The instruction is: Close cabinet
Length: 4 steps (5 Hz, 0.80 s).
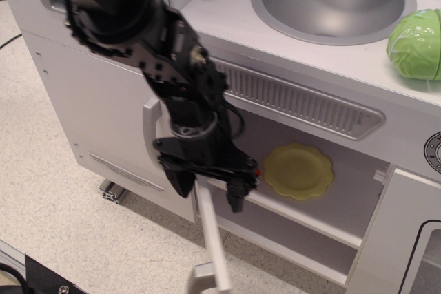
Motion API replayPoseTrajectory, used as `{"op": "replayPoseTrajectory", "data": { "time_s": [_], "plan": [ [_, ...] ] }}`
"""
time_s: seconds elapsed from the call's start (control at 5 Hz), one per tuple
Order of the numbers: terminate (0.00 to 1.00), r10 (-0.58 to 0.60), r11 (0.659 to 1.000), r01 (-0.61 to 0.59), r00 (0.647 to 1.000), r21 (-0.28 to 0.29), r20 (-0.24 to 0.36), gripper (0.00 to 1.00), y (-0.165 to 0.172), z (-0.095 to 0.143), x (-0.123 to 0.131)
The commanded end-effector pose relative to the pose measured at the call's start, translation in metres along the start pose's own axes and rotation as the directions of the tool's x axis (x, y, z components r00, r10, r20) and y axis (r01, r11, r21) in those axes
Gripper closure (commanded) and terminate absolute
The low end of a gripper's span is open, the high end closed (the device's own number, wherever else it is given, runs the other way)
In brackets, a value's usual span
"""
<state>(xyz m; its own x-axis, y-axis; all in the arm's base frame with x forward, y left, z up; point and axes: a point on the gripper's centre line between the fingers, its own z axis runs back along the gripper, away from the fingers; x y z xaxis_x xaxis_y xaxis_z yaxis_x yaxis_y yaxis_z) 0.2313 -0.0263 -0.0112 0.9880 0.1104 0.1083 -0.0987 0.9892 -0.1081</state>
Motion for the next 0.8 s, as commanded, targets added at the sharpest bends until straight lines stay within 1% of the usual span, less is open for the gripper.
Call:
{"op": "replayPoseTrajectory", "data": {
  "time_s": [0.0,0.2,0.4,0.6],
  "plan": [
    [0.0,-0.023,0.993,0.03,0.997,-0.113,0.067,0.0,-0.063,0.042,0.017],
    [0.0,-0.053,0.991,0.059,0.997,-0.119,0.058,0.0,-0.054,0.065,0.005],
    [0.0,-0.117,0.99,0.119,0.993,-0.08,0.03,0.0,-0.032,0.056,-0.017],
    [0.0,-0.172,0.985,0.172,0.985,-0.02,0.007,0.0,-0.011,0.035,-0.032]
  ]
}}
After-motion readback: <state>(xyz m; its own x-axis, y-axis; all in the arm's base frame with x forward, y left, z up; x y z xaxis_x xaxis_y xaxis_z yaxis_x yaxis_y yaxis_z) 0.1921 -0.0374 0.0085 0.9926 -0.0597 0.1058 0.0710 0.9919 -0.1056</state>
